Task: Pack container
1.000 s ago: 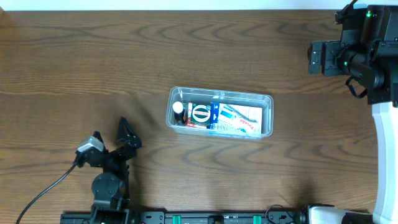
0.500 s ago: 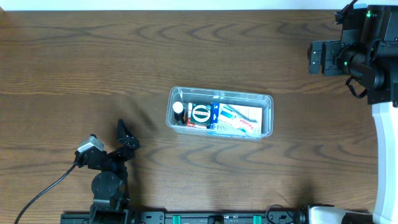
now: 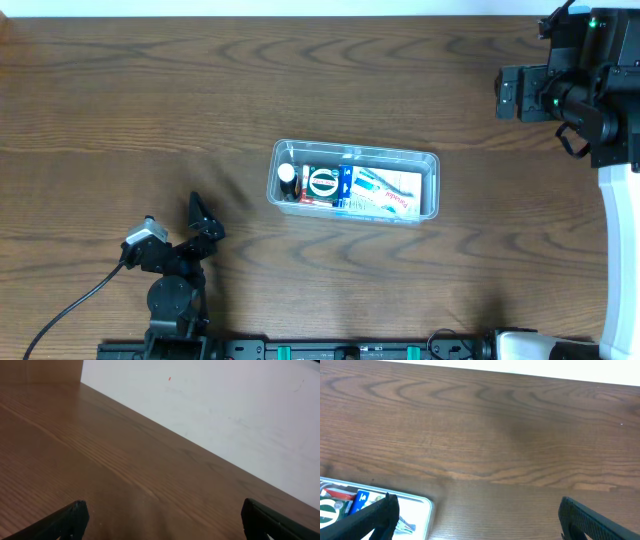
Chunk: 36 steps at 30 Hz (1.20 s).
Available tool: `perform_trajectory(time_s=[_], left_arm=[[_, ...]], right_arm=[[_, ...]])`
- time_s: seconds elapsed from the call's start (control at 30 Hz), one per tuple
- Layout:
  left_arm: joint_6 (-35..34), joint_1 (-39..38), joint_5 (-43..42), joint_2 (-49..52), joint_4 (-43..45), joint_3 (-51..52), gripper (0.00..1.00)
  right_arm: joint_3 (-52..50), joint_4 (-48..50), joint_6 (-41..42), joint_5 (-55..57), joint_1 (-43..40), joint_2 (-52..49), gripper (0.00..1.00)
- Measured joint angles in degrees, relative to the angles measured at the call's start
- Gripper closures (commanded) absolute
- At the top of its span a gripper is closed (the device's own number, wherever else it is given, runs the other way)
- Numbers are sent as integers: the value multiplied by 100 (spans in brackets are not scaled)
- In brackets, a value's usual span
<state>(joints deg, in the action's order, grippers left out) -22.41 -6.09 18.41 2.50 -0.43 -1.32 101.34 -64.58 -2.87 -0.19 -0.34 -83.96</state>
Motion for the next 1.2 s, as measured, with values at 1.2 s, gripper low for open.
perform_trajectory(time_s=[1.2], left_arm=[[20, 0, 0, 0, -2, 0, 2]], right_arm=[[-15, -83, 0, -9, 1292, 3095, 1]])
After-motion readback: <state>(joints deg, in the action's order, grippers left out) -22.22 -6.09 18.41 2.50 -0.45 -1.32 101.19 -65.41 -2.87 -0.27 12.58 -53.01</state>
